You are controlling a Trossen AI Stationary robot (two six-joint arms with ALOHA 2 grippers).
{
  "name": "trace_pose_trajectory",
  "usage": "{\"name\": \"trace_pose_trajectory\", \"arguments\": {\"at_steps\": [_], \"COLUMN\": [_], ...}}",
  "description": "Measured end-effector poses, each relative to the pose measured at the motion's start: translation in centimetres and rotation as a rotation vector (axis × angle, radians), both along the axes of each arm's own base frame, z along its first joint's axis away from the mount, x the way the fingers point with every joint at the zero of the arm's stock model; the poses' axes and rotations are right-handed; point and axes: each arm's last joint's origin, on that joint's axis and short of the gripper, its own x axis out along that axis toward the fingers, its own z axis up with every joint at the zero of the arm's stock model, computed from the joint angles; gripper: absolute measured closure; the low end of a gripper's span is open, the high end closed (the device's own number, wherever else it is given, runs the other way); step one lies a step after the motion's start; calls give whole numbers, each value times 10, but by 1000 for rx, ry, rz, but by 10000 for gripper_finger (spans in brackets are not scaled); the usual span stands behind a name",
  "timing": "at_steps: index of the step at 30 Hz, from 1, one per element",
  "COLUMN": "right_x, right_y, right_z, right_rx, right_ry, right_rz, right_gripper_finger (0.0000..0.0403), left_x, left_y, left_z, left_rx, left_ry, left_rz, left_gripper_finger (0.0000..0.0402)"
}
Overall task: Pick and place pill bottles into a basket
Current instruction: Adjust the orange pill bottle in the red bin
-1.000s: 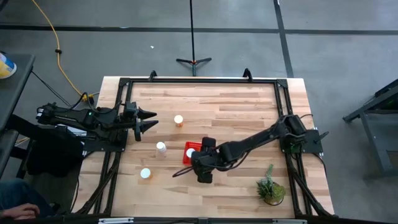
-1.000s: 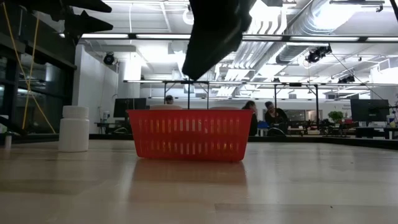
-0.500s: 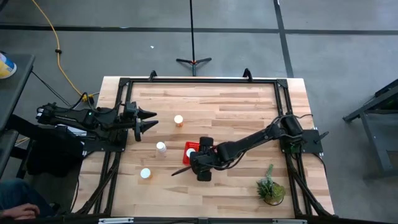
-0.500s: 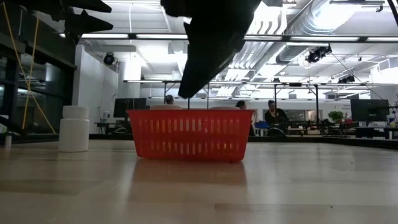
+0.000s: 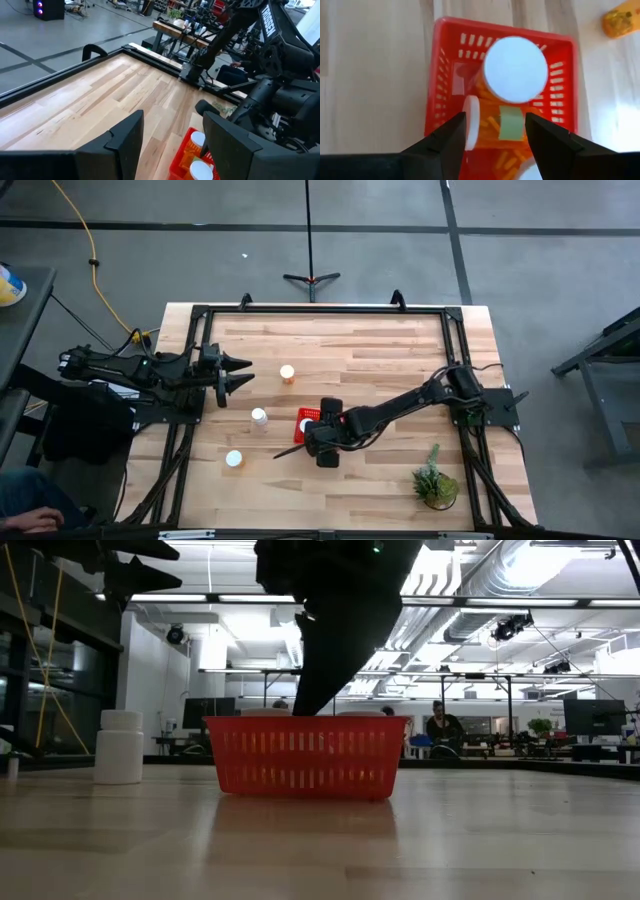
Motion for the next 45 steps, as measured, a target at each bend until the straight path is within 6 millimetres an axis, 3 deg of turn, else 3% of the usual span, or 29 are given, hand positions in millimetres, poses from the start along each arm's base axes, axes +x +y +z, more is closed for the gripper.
{"name": "trace_pose_trajectory", "arguments": {"at_steps": [26,32,45], "right_x": [1,2,1], "right_y": [1,1,1], "right_z": [-15,-17,-17], "right_rx": [-35,-46,-41], "right_ry": [72,75,70], "right_rz": [92,86,55], "right_gripper_finger": [221,248,345], "left_x": [0,0,0], "left_y": [0,0,0], "left_z": [1,0,1], "left_rx": [-1,-1,-1], "left_ry": [-6,-5,-6], "left_rz": [0,0,0], "left_gripper_finger": [163,163,163]}}
